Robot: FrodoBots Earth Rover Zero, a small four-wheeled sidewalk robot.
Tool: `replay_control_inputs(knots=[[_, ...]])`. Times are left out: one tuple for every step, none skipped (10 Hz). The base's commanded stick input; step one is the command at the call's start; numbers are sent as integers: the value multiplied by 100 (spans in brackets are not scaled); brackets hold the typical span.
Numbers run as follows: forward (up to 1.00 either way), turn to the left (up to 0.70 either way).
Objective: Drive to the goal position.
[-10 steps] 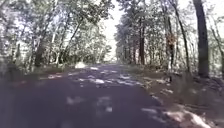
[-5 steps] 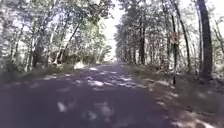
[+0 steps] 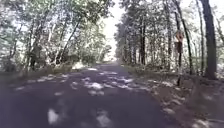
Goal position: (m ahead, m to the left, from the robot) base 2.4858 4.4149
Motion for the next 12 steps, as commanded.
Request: replay_control_inputs(knots=[[45,0],[45,0],[45,0],[45,0],[45,0],[45,0],[45,0],[45,0],[45,0],[45,0],[45,0],[45,0]])
